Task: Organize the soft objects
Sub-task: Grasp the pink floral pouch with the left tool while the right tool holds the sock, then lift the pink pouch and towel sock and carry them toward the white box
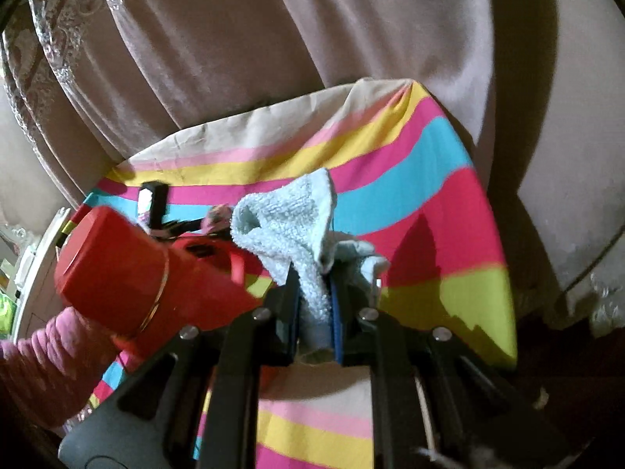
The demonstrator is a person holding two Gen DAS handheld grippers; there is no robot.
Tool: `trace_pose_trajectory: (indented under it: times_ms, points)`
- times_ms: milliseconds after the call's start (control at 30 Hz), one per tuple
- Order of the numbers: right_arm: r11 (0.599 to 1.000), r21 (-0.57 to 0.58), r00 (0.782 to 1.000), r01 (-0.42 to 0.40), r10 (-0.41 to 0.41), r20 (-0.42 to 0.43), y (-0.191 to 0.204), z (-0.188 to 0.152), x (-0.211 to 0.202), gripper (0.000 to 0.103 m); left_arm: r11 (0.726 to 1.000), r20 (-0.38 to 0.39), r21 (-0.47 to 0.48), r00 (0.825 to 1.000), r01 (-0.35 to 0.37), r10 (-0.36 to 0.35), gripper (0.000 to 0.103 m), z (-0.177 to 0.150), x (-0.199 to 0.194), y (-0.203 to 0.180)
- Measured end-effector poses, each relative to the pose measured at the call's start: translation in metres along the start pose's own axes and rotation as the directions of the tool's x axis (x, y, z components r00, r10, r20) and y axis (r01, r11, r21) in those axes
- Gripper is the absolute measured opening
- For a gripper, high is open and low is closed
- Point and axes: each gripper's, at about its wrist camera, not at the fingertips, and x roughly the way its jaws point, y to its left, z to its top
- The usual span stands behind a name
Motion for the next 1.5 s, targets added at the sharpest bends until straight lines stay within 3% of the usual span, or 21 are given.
trace_pose_trajectory:
  times_ms: [100,233,333,467,700,1033,1500]
  points:
    - [0.999,0.039,0.999,0.013,-0.012,-0.037,-0.002,-0.025,-0.002,0.017,0.996,0.007,-0.092,1.000,-0.012,0.013,0.071,-0.050,-0.049,0.018]
    - [0.997,0.075,0.996,0.028,-0.021,-0.086,0.001,-0.072,-0.007,0.017,0.989,0.011,-0.145,1.000,-0.014,0.016,0.071,-0.109,-0.101,0.027]
    - [0.996,0.060,0.994,0.061,-0.055,-0.095,0.006,-0.100,-0.012,0.017,0.982,0.021,-0.188,1.000,0.009,-0.005,0.071,-0.160,-0.142,0.017]
    - [0.994,0.080,0.990,0.074,-0.064,-0.122,0.010,-0.132,-0.018,0.017,0.978,0.018,-0.208,0.999,0.035,-0.032,0.071,-0.202,-0.168,-0.005]
    - [0.997,0.057,0.990,0.058,-0.050,-0.128,0.030,-0.163,-0.028,0.017,0.979,0.026,-0.204,1.000,0.020,-0.015,0.071,-0.244,-0.206,-0.027]
    - [0.997,0.078,0.998,0.005,0.001,-0.070,0.049,-0.198,-0.058,0.017,0.986,0.080,-0.167,0.997,-0.002,0.016,0.072,-0.276,-0.254,-0.047]
    - [0.992,0.119,0.999,-0.039,0.041,-0.014,0.049,-0.200,-0.088,0.017,0.984,0.090,-0.179,0.996,-0.009,0.025,0.072,-0.300,-0.276,-0.051]
